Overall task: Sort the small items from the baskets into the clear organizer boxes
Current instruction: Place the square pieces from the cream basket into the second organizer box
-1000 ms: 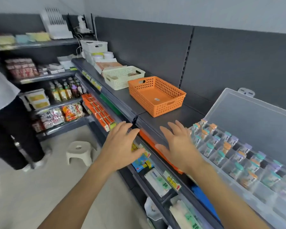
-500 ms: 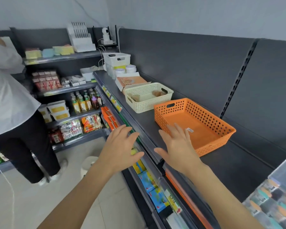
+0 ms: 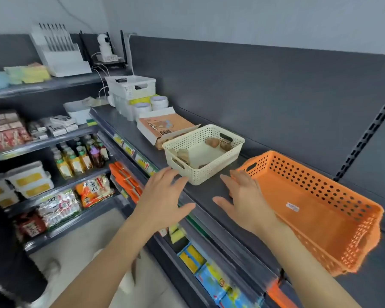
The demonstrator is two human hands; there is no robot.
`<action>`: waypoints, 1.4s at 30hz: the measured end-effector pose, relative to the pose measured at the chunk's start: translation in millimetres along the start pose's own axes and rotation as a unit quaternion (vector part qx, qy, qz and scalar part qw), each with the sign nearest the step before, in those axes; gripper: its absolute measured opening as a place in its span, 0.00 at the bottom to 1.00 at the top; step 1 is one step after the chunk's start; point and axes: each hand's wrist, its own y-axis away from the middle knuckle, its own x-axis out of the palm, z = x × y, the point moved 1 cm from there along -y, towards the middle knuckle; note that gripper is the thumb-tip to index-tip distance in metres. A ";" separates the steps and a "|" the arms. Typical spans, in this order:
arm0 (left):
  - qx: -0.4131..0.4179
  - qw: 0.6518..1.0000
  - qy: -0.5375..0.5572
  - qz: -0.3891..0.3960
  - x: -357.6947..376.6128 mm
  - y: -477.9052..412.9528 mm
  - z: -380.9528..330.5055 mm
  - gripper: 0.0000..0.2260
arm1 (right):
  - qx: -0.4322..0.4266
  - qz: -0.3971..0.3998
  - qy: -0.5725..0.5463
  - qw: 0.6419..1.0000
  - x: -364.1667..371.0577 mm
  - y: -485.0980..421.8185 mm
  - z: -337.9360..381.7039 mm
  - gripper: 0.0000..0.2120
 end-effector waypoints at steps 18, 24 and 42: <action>0.115 0.992 0.048 0.017 14.2 -147.1 102.3 0.30 | 0.123 -0.042 -0.014 0.991 17.3 -124.1 18.3 0.30; 0.141 0.988 0.037 0.042 26.8 -195.4 104.9 0.31 | 0.128 -0.069 -0.037 0.989 17.3 -154.1 2.6 0.29; 0.211 0.943 0.188 0.173 127.2 -343.0 60.3 0.37 | 0.276 -0.120 -0.011 0.954 15.6 -191.6 -26.8 0.29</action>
